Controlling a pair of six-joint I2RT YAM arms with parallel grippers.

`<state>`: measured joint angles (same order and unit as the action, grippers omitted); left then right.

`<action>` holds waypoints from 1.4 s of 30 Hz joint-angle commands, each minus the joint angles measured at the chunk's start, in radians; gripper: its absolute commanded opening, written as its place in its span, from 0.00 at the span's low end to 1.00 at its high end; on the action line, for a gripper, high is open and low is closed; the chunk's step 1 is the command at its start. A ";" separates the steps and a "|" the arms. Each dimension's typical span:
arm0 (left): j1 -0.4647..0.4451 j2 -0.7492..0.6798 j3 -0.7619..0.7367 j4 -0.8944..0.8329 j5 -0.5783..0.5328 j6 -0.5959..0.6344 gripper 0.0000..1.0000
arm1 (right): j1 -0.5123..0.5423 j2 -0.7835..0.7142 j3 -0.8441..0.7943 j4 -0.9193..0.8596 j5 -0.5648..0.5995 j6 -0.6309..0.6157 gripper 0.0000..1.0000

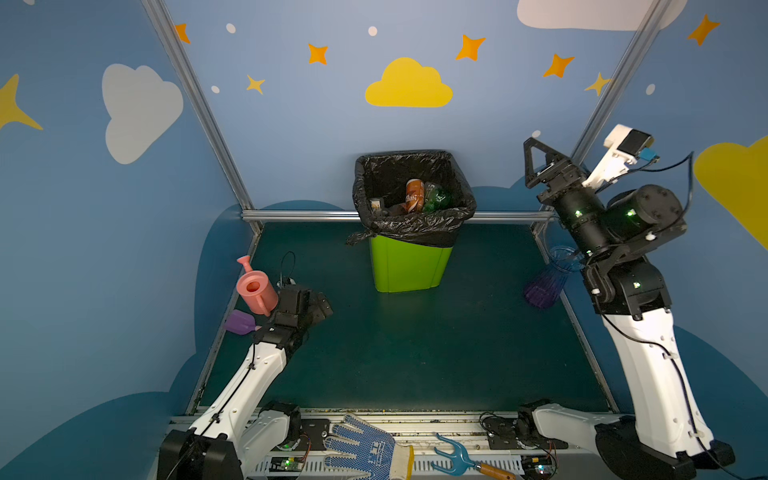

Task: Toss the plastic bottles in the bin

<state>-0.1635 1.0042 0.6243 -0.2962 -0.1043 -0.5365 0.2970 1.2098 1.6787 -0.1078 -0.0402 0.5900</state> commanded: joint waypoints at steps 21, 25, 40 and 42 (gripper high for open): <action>0.007 -0.153 -0.156 0.100 -0.337 -0.011 1.00 | -0.148 0.050 -1.257 0.607 0.225 -0.560 0.97; 0.007 -0.155 -0.161 0.104 -0.377 -0.002 1.00 | -0.187 0.118 -1.291 0.736 0.217 -0.546 0.97; 0.010 -0.043 -0.165 0.273 -0.479 0.037 1.00 | -0.244 0.308 -1.280 0.924 0.116 -0.574 0.98; 0.010 -0.025 -0.151 0.290 -0.500 0.067 1.00 | -0.246 0.306 -1.277 0.915 0.116 -0.575 0.98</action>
<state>-0.1574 0.9642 0.4473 -0.0628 -0.5533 -0.5205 0.0536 1.5311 0.3817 0.7906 0.0929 0.0204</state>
